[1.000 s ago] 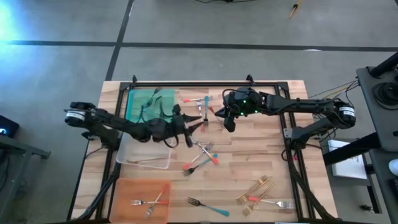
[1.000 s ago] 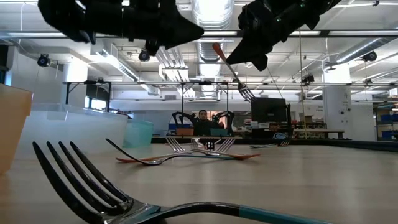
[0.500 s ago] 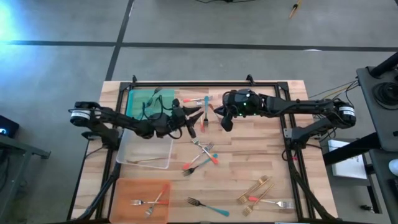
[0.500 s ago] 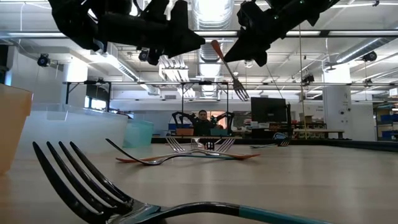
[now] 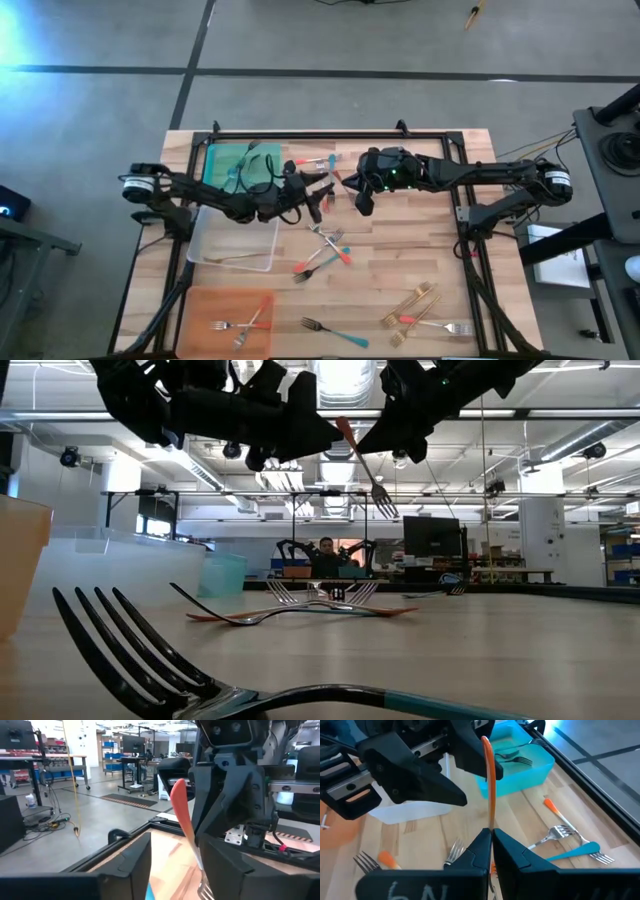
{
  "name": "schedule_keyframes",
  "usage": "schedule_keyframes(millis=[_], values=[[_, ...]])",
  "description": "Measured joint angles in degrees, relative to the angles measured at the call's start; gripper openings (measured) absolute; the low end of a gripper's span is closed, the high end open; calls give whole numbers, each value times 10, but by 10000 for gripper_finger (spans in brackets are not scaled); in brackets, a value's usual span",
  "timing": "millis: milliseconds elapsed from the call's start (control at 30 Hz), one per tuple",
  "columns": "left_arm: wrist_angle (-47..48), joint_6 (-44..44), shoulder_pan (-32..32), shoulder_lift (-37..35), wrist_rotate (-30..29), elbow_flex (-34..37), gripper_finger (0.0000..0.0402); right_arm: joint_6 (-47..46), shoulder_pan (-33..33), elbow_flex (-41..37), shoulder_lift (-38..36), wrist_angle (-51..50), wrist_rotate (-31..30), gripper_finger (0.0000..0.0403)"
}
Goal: Sort silverware by color (type)
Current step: Put the orange fork into the orange bin
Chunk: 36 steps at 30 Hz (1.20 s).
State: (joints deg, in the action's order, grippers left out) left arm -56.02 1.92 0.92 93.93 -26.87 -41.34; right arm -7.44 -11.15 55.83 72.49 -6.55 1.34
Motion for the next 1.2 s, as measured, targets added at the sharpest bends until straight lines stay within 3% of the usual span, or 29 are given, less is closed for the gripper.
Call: schedule_keyframes(millis=[267, 433, 633, 767, 967, 1200], values=[[-23, 1, 3, 0, 13, 0, 197, 6, 5, 0, 0, 0, 0, 8], [-52, 1, 3, 0, 48, 0, 201, 19, 15, 0, 0, 13, 0, 8], [-92, 16, 3, -1, 137, 0, 201, 53, 26, 0, 0, 28, 1, 8], [-96, 16, 3, -1, 140, 0, 201, 58, 27, 0, 0, 30, 1, 8], [-96, 16, 3, -1, 144, -2, 183, 67, 28, 0, 0, 43, 1, 8], [-86, -2, 4, -1, 144, -18, 132, 75, 31, 0, 0, 56, 2, 8]])
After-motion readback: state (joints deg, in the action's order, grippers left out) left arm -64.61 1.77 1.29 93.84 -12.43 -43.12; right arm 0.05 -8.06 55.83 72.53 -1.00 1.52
